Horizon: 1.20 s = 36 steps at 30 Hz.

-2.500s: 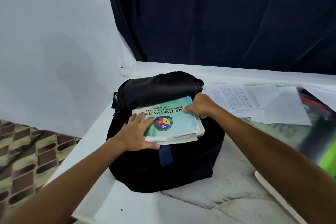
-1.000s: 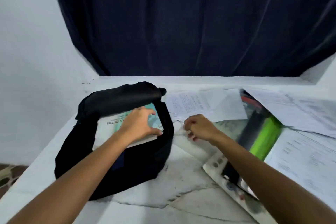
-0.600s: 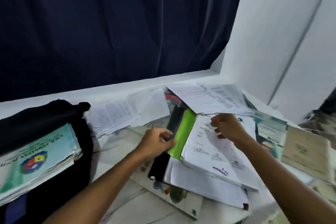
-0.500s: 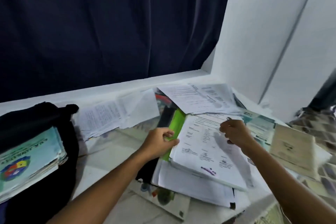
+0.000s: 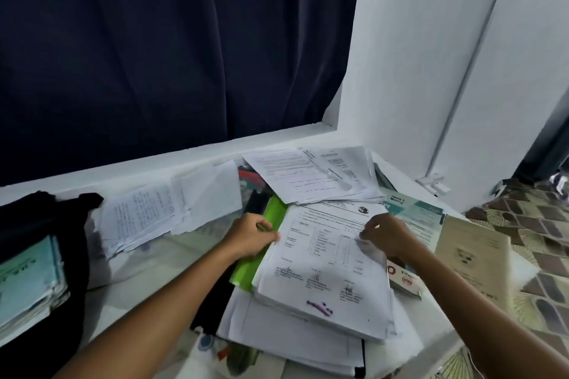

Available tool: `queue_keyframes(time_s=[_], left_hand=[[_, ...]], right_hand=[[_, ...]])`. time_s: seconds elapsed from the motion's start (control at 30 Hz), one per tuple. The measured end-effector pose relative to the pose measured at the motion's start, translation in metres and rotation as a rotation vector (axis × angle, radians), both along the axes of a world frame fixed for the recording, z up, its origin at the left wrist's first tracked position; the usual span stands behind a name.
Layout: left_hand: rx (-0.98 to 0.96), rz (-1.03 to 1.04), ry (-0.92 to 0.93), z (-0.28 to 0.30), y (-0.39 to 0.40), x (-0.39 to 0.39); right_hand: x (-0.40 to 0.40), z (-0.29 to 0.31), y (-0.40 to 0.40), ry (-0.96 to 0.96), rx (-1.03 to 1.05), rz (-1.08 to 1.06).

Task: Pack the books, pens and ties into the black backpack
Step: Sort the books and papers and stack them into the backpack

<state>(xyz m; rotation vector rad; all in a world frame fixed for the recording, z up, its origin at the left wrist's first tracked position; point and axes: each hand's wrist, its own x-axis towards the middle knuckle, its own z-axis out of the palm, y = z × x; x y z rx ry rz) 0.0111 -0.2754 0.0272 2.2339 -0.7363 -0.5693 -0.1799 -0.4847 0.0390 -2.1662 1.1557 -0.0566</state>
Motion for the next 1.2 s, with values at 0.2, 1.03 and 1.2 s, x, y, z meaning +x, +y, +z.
queue_keyframes(time_s=[0.2,1.03,1.2], left_hand=[[-0.149,0.131,0.152,0.026,-0.034,0.055],[0.149,0.306,-0.092,0.016,-0.192,0.119],[0.141,0.288,-0.094,0.012,-0.213,0.097]], right_hand=[[0.043,0.037,-0.058,-0.351,0.334,-0.174],[0.140,-0.031,-0.250,-0.426,0.704,-0.174],[0.150,-0.025,-0.251,-0.457,0.847,-0.048]])
